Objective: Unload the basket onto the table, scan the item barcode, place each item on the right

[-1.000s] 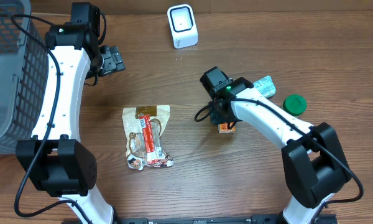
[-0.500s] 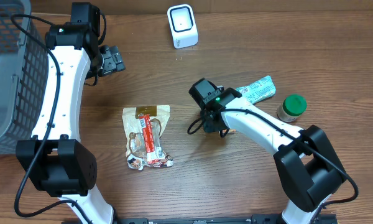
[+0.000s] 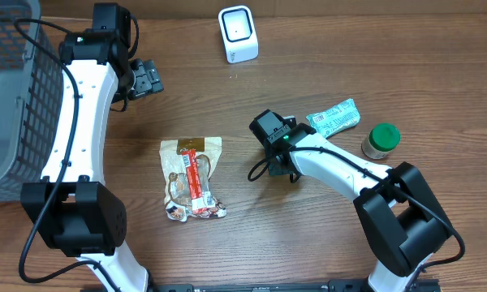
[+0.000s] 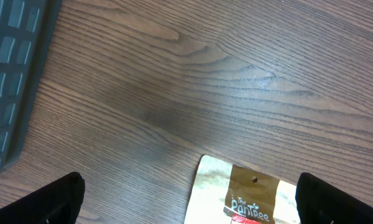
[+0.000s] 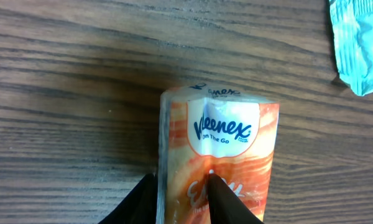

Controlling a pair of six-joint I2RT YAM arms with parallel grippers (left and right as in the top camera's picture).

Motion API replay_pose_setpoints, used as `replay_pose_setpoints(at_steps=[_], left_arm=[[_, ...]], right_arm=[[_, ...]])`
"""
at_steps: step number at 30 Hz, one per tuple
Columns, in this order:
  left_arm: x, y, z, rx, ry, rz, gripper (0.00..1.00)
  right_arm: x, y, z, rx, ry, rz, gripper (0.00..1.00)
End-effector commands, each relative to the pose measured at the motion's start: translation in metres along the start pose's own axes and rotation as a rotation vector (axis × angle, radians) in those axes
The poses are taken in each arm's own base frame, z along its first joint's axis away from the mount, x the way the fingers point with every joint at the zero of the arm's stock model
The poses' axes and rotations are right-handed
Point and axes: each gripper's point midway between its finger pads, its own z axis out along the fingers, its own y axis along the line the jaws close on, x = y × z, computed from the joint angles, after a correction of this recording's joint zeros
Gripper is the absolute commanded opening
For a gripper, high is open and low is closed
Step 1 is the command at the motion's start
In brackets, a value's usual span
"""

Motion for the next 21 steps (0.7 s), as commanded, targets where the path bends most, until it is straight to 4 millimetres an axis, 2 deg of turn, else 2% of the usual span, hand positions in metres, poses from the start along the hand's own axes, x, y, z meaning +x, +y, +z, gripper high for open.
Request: replay_pose_setpoints(at_steps=[1,10,11,12,13,15,18,21], left_arm=[[-0.004,0.002,-0.004,-0.007,-0.016,0.008,1.00],[-0.004,0.002,-0.004,-0.007,-0.016,0.008,1.00],[-0.004,0.002,-0.004,-0.007,-0.016,0.008,0.99],[-0.004,0.002,-0.004,-0.007,-0.016,0.008,1.00],[-0.004,0.002,-0.004,-0.007,-0.016,0.008,1.00],[-0.004,0.002,-0.004,-0.007,-0.016,0.008,1.00],[-0.004,0.002,-0.004,-0.007,-0.016,0.008,1.00],[-0.004,0.002,-0.004,-0.007,-0.016,0.008,0.99]], right_arm=[[0.001,-0.008,-0.002,0.028,-0.029,0.004,0.28],[0.006,-0.001,0.003,-0.015,-0.014,0.006,0.28],[0.006,-0.001,0.003,-0.017,-0.014,0.006,0.26],[0.006,-0.001,0.003,-0.017,-0.014,0.006,0.18],[0.005,0.000,0.002,-0.018,-0.018,0.007,0.06],[0.000,-0.001,0.000,-0.022,-0.026,0.016,0.04],[-0.018,-0.003,-0.016,-0.036,-0.057,0.040,0.04],[-0.043,-0.008,-0.046,-0.065,-0.109,0.066,0.04]])
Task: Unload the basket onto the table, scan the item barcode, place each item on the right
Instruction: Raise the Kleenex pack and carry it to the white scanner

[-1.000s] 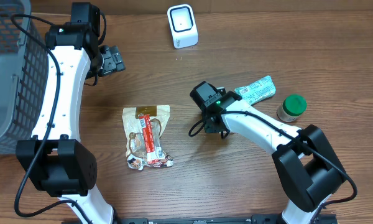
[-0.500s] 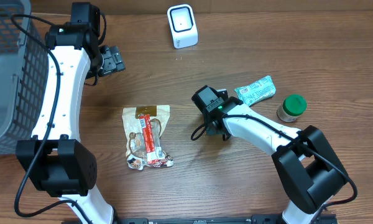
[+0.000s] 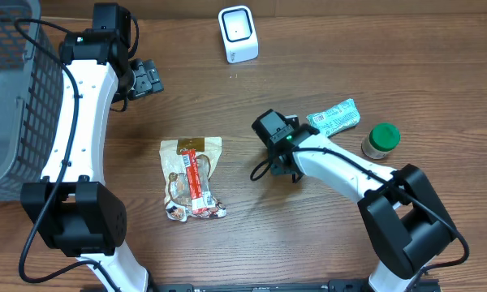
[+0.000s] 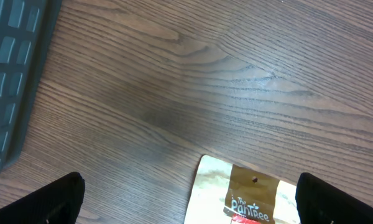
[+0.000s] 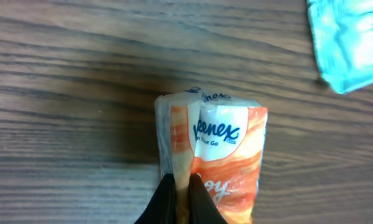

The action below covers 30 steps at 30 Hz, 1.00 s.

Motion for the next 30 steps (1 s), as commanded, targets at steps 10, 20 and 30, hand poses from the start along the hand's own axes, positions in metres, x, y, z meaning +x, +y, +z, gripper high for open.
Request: replay_pose_setpoints(at_steps=[10,20,30], left_arm=[[-0.004,0.002,-0.004,-0.007,-0.017,0.008,1.00],[-0.004,0.002,-0.004,-0.007,-0.017,0.008,1.00],[-0.004,0.002,-0.004,-0.007,-0.017,0.008,1.00]], right_arm=[[-0.106,0.019,-0.210,-0.536,-0.259,-0.017,0.03],[-0.134,0.012,-0.292,-0.732,-0.259,0.053,0.03],[-0.208,0.034,-0.247,-0.823,-0.319,0.075,0.04]])
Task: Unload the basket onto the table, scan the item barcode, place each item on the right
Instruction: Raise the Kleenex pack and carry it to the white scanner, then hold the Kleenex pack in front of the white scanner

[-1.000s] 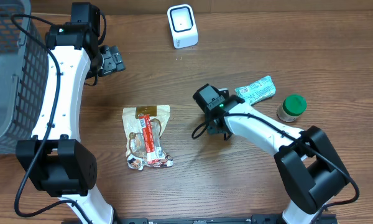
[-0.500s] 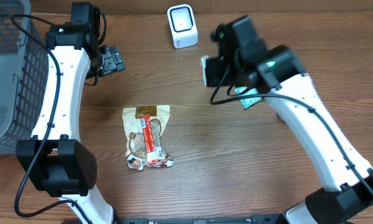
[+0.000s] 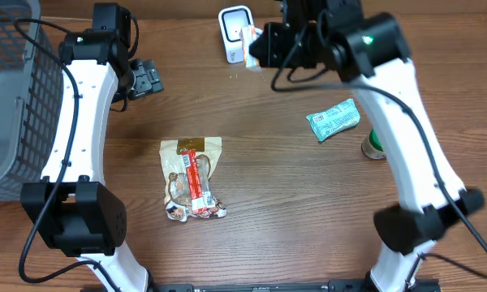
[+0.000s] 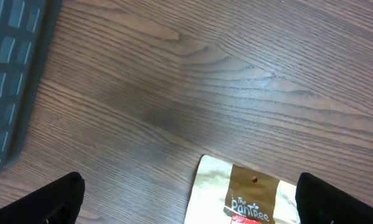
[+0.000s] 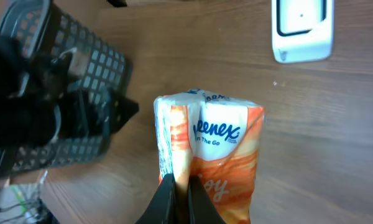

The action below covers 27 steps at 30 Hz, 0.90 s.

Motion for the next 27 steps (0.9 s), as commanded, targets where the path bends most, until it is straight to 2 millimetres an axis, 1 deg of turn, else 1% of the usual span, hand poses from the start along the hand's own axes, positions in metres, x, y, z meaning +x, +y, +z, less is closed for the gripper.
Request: replay_pose_setpoints(at_steps=[1,5,9,12,15,19,24,27], left_arm=[[-0.004,0.002,-0.004,-0.007,-0.016,0.008,1.00],[-0.004,0.002,-0.004,-0.007,-0.016,0.008,1.00],[-0.004,0.002,-0.004,-0.007,-0.016,0.008,1.00],[-0.004,0.002,-0.004,-0.007,-0.016,0.008,1.00],[-0.004,0.002,-0.004,-0.007,-0.016,0.008,1.00],[-0.004,0.002,-0.004,-0.007,-0.016,0.008,1.00],[-0.004,0.002,-0.004,-0.007,-0.016,0.008,1.00],[-0.004,0.002,-0.004,-0.007,-0.016,0.008,1.00]], right_arm=[[-0.016,-0.025,0.037,-0.025,0.002,0.031,0.04],[-0.036,-0.056,0.080,-0.039,-0.038,0.056,0.04],[-0.048,-0.086,0.120,-0.092,-0.054,0.127,0.04],[-0.057,-0.100,0.143,-0.184,-0.067,0.170,0.03],[-0.065,-0.114,0.162,-0.257,-0.085,0.246,0.04],[-0.072,-0.134,0.187,-0.297,-0.115,0.355,0.04],[-0.079,-0.145,0.213,-0.363,-0.162,0.423,0.04],[-0.082,-0.145,0.222,-0.392,-0.184,0.458,0.04]])
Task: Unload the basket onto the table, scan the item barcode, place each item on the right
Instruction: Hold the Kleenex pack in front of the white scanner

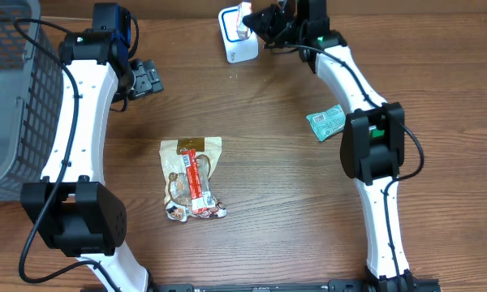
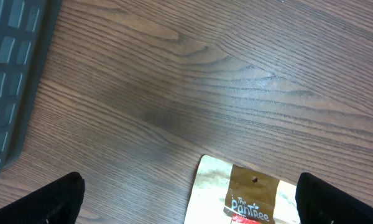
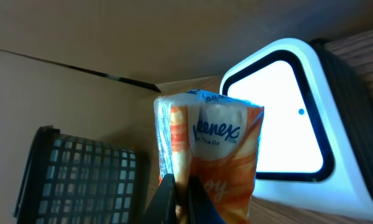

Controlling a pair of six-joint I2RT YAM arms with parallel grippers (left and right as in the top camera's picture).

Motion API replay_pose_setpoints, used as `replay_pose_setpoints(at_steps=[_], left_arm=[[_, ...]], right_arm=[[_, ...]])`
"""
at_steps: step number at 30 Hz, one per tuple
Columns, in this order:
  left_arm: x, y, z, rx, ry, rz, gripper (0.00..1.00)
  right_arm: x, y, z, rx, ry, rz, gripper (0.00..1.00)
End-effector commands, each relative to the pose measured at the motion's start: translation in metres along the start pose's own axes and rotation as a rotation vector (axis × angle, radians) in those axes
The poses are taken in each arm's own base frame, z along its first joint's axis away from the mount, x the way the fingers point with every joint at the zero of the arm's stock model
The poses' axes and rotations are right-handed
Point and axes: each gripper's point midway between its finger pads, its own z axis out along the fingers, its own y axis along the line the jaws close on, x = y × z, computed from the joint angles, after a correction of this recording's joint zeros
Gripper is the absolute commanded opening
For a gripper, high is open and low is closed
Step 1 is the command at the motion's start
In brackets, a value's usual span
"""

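Observation:
My right gripper [image 3: 181,198] is shut on an orange and white Kleenex tissue pack [image 3: 211,149], pinching its edge. The pack [image 1: 243,15] is held in the air right in front of the white barcode scanner [image 1: 231,36] at the far edge of the table; the scanner's bright window [image 3: 273,112] fills the right wrist view behind the pack. No barcode shows on the visible face. My left gripper [image 1: 144,78] hangs open over bare wood at the far left, its black fingertips [image 2: 56,199] wide apart.
A grey mesh basket [image 1: 12,97] stands at the left edge. A Pantree snack bag [image 1: 192,177] lies mid-table and shows at the bottom of the left wrist view [image 2: 242,196]. A teal packet [image 1: 329,122] lies to the right, beside the right arm.
My right gripper has moved the tissue pack from a little right of the scanner to directly in front of its window, turned level toward it. The left arm has not moved.
My right gripper stood open around the tissue pack lying on the table near the teal packet. Then it was shut on the pack's edge. Then it held the pack high near the scanner, and now the pack faces the scanner window.

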Motion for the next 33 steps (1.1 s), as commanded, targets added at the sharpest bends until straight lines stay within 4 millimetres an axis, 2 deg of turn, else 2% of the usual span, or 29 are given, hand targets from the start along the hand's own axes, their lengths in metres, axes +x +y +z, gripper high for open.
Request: replay_pose_setpoints(at_steps=[1,19,30,33], left_arm=[[-0.004,0.002,-0.004,-0.007,-0.017,0.008,1.00],[-0.004,0.002,-0.004,-0.007,-0.017,0.008,1.00],[-0.004,0.002,-0.004,-0.007,-0.017,0.008,0.99],[-0.004,0.002,-0.004,-0.007,-0.017,0.008,1.00]], right_arm=[[0.005,-0.001,0.012,-0.030,0.004,0.108,0.04],[0.003,-0.005,0.018,0.001,-0.042,0.098,0.04],[0.009,0.000,0.018,-0.027,-0.003,0.101,0.04],[0.010,0.008,0.016,-0.066,0.017,0.081,0.04]])
